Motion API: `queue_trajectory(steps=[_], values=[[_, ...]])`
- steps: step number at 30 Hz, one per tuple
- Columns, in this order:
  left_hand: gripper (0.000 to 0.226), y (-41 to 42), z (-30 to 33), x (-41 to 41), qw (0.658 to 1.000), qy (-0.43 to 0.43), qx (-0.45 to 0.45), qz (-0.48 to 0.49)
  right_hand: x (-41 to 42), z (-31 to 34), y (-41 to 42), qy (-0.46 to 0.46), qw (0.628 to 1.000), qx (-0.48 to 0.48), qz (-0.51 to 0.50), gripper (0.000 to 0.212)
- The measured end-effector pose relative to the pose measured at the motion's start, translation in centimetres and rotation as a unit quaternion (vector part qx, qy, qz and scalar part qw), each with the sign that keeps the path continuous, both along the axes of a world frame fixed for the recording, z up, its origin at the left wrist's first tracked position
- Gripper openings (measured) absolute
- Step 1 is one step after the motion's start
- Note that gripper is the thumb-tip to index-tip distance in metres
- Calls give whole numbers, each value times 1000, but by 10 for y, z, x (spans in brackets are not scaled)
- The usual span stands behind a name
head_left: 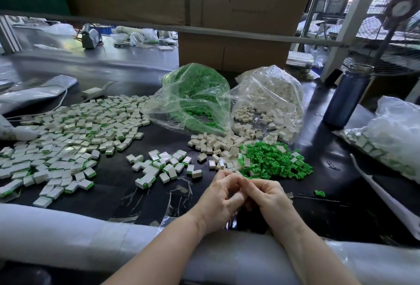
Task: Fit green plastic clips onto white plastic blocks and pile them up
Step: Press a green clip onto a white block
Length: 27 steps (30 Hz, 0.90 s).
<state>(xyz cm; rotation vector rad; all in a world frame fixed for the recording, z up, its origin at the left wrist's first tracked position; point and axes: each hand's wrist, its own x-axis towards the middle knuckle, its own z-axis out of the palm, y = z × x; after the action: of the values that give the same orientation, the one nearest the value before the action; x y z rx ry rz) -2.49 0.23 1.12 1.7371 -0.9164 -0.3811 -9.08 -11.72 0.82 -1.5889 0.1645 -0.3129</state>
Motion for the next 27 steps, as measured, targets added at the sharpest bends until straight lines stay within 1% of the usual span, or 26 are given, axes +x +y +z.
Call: queue_trajectory(steps=[3, 6, 11, 14, 18, 20, 22, 24, 27], values=[[7, 0, -1, 2, 999, -8, -5, 38, 1, -1, -1, -19, 999, 23, -27, 23], [9, 0, -3, 4, 998, -11, -6, 66, 1, -2, -3, -19, 997, 1, -80, 6], [14, -1, -3, 3, 997, -19, 19, 66, -2, 1, -4, -31, 988, -103, -113, 20], [15, -1, -2, 2, 997, -17, 22, 70, 0, 0, -3, -4, 978, -164, -125, 22], [14, 0, -3, 2, 996, 0, 17, 84, 0, -1, -2, 3, 982, -144, -124, 16], [10, 1, -5, 4, 993, 5, 6, 117, -1, -1, -3, -8, 980, -129, -149, 14], [15, 3, -7, 7, 985, 3, 0, 171, -1, -1, -7, -8, 974, -124, -187, 13], [21, 5, -8, 10, 971, 14, -21, 240, 0, -3, -10, -3, 965, -127, -229, 15], [19, 7, -9, 16, 945, 14, -45, 323, 1, -5, -14, 2, 947, -142, -289, 19]])
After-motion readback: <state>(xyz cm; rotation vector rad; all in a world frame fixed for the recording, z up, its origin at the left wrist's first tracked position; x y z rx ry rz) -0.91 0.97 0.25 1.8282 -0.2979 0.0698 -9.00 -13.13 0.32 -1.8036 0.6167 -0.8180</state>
